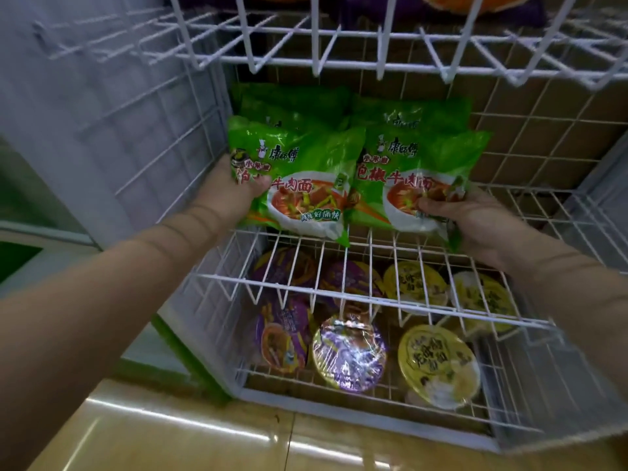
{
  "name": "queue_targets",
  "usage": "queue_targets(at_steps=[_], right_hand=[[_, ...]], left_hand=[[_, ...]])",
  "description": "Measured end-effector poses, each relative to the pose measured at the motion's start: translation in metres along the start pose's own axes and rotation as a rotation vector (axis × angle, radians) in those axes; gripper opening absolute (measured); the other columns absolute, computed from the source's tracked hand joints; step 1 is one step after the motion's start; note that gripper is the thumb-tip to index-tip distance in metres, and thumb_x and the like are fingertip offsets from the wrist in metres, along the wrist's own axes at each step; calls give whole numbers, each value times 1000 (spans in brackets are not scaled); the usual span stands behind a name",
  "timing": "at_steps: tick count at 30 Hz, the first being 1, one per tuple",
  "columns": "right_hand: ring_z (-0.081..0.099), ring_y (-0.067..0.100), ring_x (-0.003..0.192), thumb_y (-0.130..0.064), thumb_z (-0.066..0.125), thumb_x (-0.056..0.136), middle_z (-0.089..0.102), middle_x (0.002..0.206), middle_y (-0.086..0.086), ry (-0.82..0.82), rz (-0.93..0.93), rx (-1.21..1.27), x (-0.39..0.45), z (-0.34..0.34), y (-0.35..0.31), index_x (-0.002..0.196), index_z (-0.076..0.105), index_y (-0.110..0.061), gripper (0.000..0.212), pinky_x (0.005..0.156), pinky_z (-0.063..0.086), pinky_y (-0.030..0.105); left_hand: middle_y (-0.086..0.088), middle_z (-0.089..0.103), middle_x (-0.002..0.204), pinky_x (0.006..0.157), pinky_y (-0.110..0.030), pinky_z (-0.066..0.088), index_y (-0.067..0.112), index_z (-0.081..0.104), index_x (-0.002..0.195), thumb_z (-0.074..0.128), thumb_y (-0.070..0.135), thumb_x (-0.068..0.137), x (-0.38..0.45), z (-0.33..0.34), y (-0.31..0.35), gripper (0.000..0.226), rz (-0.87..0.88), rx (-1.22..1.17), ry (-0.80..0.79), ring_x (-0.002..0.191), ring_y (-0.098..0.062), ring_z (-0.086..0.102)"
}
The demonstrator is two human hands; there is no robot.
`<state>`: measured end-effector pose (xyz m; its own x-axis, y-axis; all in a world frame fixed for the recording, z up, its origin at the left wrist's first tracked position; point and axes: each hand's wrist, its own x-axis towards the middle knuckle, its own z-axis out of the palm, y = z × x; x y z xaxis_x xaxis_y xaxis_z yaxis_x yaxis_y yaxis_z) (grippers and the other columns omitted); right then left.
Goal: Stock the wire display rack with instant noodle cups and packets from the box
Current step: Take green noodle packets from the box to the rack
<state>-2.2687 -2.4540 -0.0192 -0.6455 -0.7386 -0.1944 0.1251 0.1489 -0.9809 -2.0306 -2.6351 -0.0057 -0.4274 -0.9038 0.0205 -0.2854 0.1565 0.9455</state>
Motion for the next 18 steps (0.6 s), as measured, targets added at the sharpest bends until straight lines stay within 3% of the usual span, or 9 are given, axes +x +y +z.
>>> queue_targets(at_steps=[4, 7, 9, 11, 12, 16, 18], right_hand=[[58, 28, 113, -18, 82, 69, 59, 126, 11, 220, -23, -277, -6, 2, -5, 129, 47, -7, 70, 98, 47, 43], [54, 29, 118, -30, 82, 70, 55, 129, 13, 262, -7, -438, -29, -4, -16, 132, 41, -4, 78, 99, 45, 43], [52, 30, 121, -34, 80, 72, 53, 132, 14, 247, 27, -514, -51, -5, -27, 136, 40, -3, 82, 100, 44, 41], [49, 29, 122, -31, 77, 76, 50, 135, 14, 228, 85, -515, -75, -2, -38, 138, 36, -3, 79, 99, 44, 39], [50, 27, 122, -28, 76, 77, 50, 135, 14, 226, 107, -494, -87, -1, -43, 138, 37, -4, 76, 99, 44, 37], [55, 23, 108, -23, 74, 80, 58, 119, 8, 194, 206, -392, -145, -6, -65, 126, 49, -11, 54, 89, 44, 32], [57, 24, 107, -18, 73, 80, 60, 115, 10, 192, 249, -324, -170, -15, -72, 117, 53, -10, 42, 92, 45, 34]], left_hand=[[-7, 63, 118, 97, -43, 47, 8, 51, 124, 73, 42, 74, -10, -3, 10, 65, -6, 273, 107, 106, -25, 60], [-8, 61, 122, 98, -45, 46, 12, 49, 126, 65, 71, 56, -29, -3, 27, 93, -21, 340, 109, 111, -28, 58], [-15, 47, 137, 108, -43, 36, 10, 37, 137, 60, 76, 61, -49, 1, 48, 103, -85, 392, 49, 126, -31, 46], [-19, 29, 148, 112, -34, 28, 6, 25, 144, 61, 55, 81, -74, 8, 71, 88, -161, 484, 26, 137, -32, 30], [-18, 30, 148, 111, -32, 28, 4, 26, 144, 61, 47, 85, -86, 14, 80, 81, -166, 487, 13, 136, -31, 30], [-23, 47, 134, 106, -36, 36, -4, 44, 130, 62, 28, 89, -136, 50, 114, 54, -154, 365, -165, 126, -34, 44], [-21, 52, 126, 102, -29, 38, 2, 56, 109, 59, 26, 92, -159, 74, 129, 30, -150, 381, -272, 121, -30, 49]])
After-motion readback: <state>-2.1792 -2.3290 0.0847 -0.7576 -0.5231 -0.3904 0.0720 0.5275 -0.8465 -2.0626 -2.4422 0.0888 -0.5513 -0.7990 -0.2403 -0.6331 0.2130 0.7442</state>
